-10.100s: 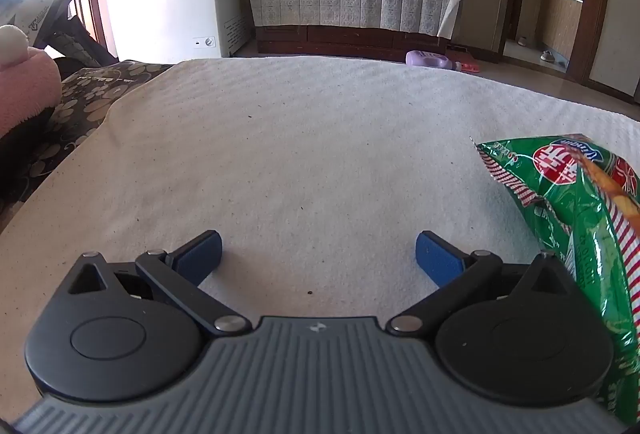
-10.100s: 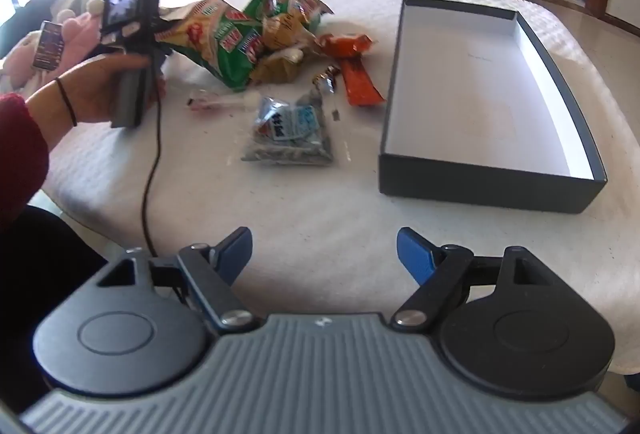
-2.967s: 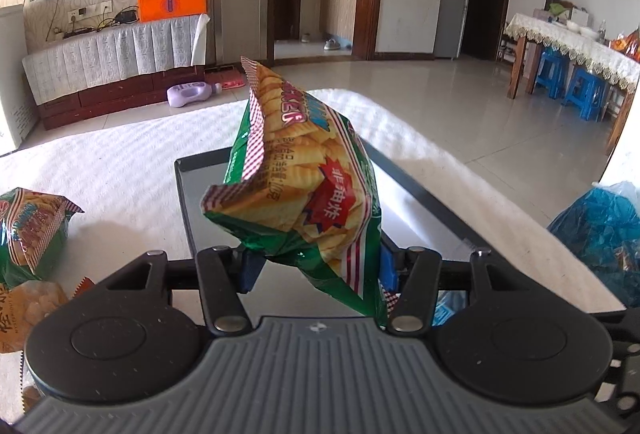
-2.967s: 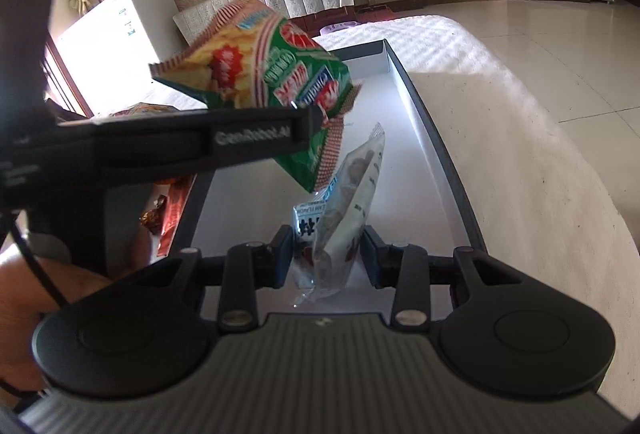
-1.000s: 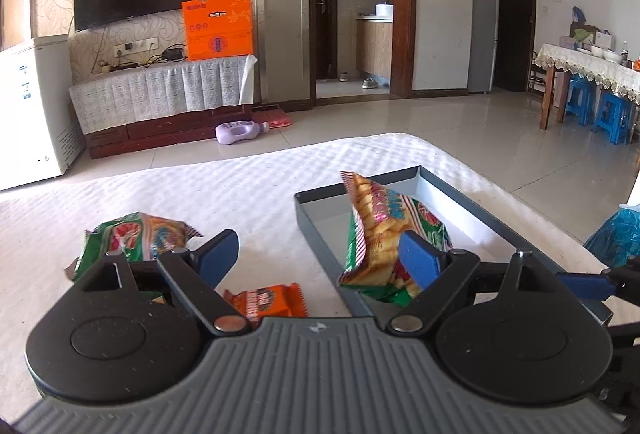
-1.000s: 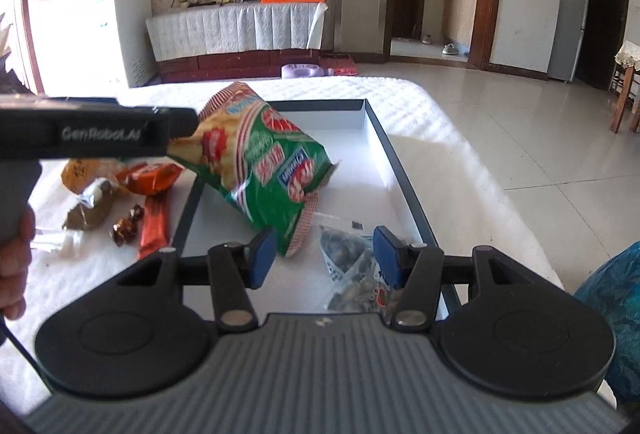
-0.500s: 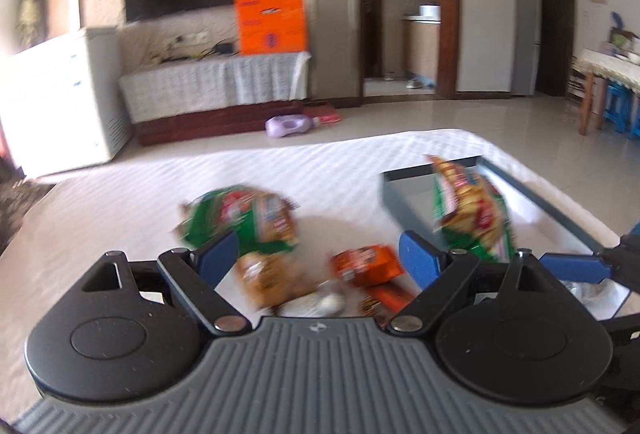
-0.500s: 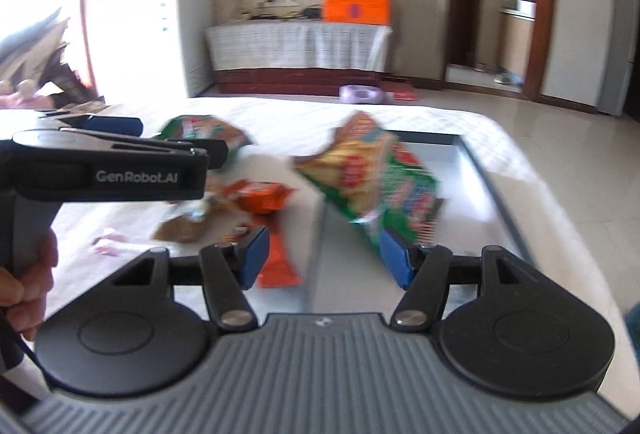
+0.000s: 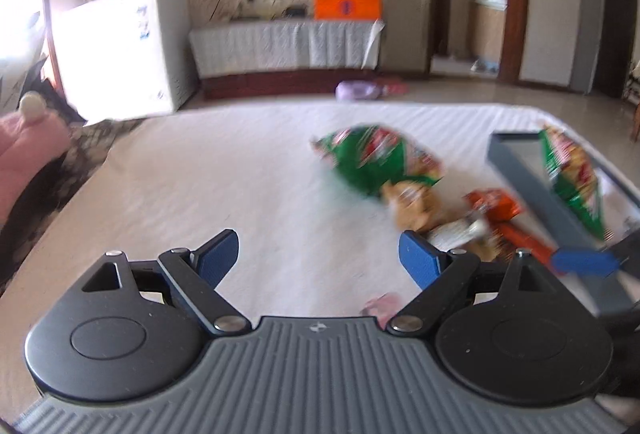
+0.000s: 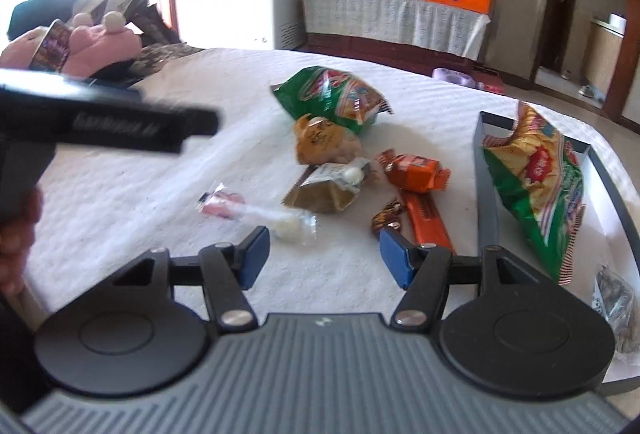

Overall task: Organize snacks
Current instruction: 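Withdraw both tools from the box and move them toward the remaining snacks, then grasp the pink candy stick with the left tool while the right tool grasps a gold-wrapped chocolate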

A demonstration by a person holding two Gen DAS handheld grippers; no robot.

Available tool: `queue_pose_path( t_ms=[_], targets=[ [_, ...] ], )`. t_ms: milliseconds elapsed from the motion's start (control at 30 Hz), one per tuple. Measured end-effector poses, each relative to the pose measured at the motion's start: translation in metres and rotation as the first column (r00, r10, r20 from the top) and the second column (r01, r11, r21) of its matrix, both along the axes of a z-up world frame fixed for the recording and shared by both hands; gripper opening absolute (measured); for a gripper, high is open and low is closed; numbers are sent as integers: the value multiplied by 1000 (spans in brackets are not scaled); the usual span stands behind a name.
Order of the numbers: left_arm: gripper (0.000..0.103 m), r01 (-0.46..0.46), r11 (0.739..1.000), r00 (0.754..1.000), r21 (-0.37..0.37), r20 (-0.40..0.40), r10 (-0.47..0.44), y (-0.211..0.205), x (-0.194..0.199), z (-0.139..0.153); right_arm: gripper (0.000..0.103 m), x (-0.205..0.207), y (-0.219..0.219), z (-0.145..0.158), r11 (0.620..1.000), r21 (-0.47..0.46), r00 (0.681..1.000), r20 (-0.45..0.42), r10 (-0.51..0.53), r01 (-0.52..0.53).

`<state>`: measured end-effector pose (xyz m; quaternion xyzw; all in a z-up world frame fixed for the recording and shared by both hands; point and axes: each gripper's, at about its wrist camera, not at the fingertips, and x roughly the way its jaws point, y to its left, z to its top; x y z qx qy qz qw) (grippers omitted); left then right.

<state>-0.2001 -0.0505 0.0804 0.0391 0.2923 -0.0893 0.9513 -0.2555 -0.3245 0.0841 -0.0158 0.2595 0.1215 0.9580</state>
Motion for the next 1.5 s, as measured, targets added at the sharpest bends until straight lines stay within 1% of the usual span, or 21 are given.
queue_pose_path(
  t_ms=[100, 200, 267, 333, 433, 533, 633, 700, 767, 800, 833, 867, 967, 1000, 1067, 1100, 1200, 1233, 1300, 1433, 1500],
  targets=[
    [90, 26, 999, 1000, -45, -15, -27, 10, 2, -4, 63, 3, -11, 1, 999, 30, 999, -6, -31, 32],
    [90, 94, 994, 993, -61, -66, -98, 8, 4, -15, 63, 6, -20, 0, 997, 53, 998, -8, -57, 58],
    [90, 141, 989, 986, -40, -84, -144, 4, 5, -23, 63, 8, -25, -2, 995, 64, 997, -15, -73, 74],
    [89, 169, 986, 981, -13, -97, -169, 0, 8, -31, 63, 8, -30, -2, 994, 77, 996, -21, -82, 84],
    [87, 202, 979, 970, 4, -136, -200, -5, 15, -43, 63, 8, -32, -3, 994, 76, 997, -22, -79, 80],
    [85, 231, 973, 962, 17, -156, -226, -16, 22, -52, 63, 9, -28, -4, 996, 54, 998, -26, -63, 64],
    [84, 282, 959, 948, 22, -160, -275, -33, 25, -56, 63, 10, -25, -7, 998, 16, 997, -35, -64, 65],
    [78, 315, 948, 939, 41, -158, -305, -46, 25, -58, 63, 11, -27, -7, 998, 7, 997, -34, -69, 70],
    [65, 340, 939, 932, 39, -149, -331, -54, 24, -57, 63, 11, -29, -7, 997, 12, 996, -27, -80, 80],
    [63, 347, 937, 930, 35, -145, -339, -55, 24, -57, 63, 11, -30, -6, 996, 15, 996, -24, -84, 84],
    [55, 357, 934, 925, 31, -150, -349, -56, 24, -57, 63, 12, -31, -6, 996, 19, 996, -22, -88, 89],
    [51, 364, 931, 922, 24, -152, -356, -56, 24, -56, 63, 12, -32, -5, 995, 25, 996, -20, -92, 92],
    [45, 373, 928, 917, 16, -159, -366, -52, 22, -54, 62, 17, -33, -4, 996, 48, 997, -15, -80, 81],
    [44, 366, 931, 920, 13, -159, -359, -48, 21, -52, 62, 18, -32, -4, 996, 51, 997, -12, -73, 73],
    [43, 337, 941, 930, 9, -159, -332, -37, 20, -49, 56, 21, -28, -5, 998, 49, 999, -14, -46, 46],
    [43, 318, 948, 936, 8, -159, -313, -31, 20, -47, 52, 23, -25, -6, 999, 41, 999, -20, -34, 35],
    [44, 274, 962, 948, 4, -167, -270, -18, 23, -47, 47, 31, -16, -14, 1000, 11, 999, -50, 5, -5],
    [44, 268, 963, 950, 8, -168, -263, -17, 24, -48, 42, 33, -14, -17, 1000, 2, 998, -63, 11, -11],
    [53, 260, 965, 954, 19, -163, -253, -18, 26, -49, 41, 39, -10, -21, 1000, -5, 997, -81, 14, -14],
    [82, 286, 955, 953, 76, -130, -274, -31, 27, -50, 40, 47, -9, -23, 1000, -21, 995, -95, -19, 17],
    [82, 302, 948, 949, 103, -123, -289, -39, 30, -51, 40, 49, -13, -22, 999, -21, 995, -94, -41, 39]
  ],
)
